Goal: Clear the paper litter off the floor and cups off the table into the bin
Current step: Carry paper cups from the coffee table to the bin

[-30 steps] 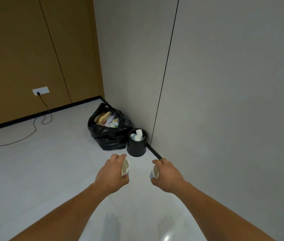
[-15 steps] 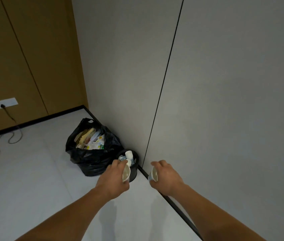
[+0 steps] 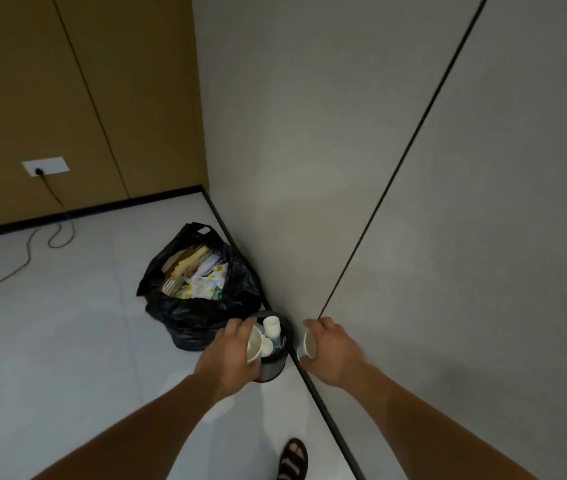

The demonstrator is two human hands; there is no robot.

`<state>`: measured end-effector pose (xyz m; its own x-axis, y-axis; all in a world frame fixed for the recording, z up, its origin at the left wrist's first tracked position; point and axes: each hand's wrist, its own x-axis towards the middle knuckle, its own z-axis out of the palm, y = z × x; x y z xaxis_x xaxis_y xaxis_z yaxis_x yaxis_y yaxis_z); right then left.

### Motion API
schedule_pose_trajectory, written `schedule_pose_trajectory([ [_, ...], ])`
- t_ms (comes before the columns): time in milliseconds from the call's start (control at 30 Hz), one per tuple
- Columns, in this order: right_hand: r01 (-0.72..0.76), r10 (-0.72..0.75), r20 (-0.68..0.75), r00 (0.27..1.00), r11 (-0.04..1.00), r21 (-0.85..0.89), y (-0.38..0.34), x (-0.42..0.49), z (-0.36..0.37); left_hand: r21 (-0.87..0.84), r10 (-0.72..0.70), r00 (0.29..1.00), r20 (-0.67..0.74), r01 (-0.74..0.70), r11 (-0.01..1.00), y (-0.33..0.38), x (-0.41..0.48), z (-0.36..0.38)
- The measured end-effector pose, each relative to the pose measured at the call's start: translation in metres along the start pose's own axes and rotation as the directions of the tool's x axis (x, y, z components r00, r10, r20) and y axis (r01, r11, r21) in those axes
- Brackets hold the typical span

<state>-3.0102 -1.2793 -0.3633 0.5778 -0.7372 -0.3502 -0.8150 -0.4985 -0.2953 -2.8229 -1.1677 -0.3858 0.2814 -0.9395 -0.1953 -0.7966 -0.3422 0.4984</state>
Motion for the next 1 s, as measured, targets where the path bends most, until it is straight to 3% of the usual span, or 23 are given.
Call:
schedule_pose_trajectory([
  [300,0.143,-0.14,0.114,0.984,0.989,-0.023,0.014,0.131,-0.027,-0.053,-0.222,0.975,-0.004,0.222,0.974,-0.017,0.068,0.018],
  [600,0.114,-0.109,0.204,0.973,0.993,-0.011,0.041,0.242,0.003,-0.235,-0.295,0.95,0.101,0.311,0.921,-0.06,0.16,0.089],
  [867,0.062,-0.069,0.256,0.964,0.997,0.036,0.077,0.366,0.114,-0.301,-0.385,0.909,0.159,0.416,0.858,-0.116,0.243,0.207],
  [1000,0.053,-0.064,0.285,0.956,0.998,0.044,0.1,0.436,0.189,-0.28,-0.4,0.909,0.12,0.418,0.864,-0.144,0.278,0.286],
])
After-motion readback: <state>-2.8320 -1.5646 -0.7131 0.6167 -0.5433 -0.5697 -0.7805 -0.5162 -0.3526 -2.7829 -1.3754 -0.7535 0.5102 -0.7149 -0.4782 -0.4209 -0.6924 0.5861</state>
